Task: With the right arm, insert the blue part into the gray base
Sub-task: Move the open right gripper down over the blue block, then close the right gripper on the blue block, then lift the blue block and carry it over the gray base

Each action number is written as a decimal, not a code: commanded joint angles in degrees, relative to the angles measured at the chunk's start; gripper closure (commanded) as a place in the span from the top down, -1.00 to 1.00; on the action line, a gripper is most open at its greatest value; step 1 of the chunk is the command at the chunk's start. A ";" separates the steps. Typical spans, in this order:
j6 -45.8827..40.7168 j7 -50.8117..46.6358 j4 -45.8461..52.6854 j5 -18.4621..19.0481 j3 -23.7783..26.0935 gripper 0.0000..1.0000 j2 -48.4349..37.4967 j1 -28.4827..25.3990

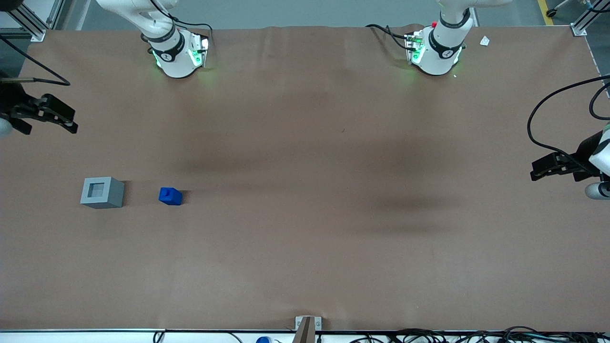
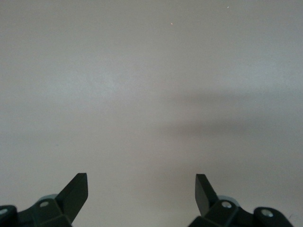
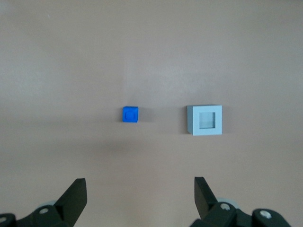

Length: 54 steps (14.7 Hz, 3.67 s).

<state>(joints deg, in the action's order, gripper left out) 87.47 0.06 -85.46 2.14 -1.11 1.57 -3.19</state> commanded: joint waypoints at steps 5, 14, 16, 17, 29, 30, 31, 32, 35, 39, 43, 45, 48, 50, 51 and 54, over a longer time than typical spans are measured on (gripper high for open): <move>5.93 -1.38 -3.39 -2.48 0.14 1.00 7.73 -1.38; 19.72 -5.24 -10.75 -4.69 0.05 1.00 16.53 -2.08; 26.23 -5.16 -15.42 -4.69 0.05 1.00 16.62 -2.08; 29.91 -5.16 -17.96 -4.69 0.05 1.00 17.05 -2.08; 46.12 -5.16 -27.74 -4.60 0.14 1.00 23.12 -2.43; 46.56 -5.16 -27.83 -4.60 0.14 1.00 23.47 -2.52; 47.17 -5.16 -27.83 -4.60 0.14 1.00 23.91 -2.52; 47.44 -5.16 -28.01 -4.60 0.14 0.96 24.17 -2.52; 47.18 -5.16 -28.01 -4.60 0.14 0.62 24.27 -2.52; 47.09 -5.24 -28.01 -4.60 0.14 0.10 24.27 -2.52; 46.56 -4.63 -27.84 -4.60 0.05 -0.32 24.18 -2.52; 45.08 -4.37 -26.79 -4.51 0.05 -0.40 24.09 -2.52; 39.02 -3.23 -22.14 -3.81 -0.30 -0.44 23.39 -2.00; 37.60 -1.12 -20.20 -3.72 -0.47 -0.45 23.04 -0.69; 36.73 -0.07 -19.49 -3.72 -0.47 -0.46 22.43 0.11; 32.43 0.82 -17.99 -2.59 -0.56 -0.46 20.75 2.66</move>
<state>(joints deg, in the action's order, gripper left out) 122.49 -0.36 -103.45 -1.43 -2.19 24.44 -2.63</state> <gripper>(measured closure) 0.493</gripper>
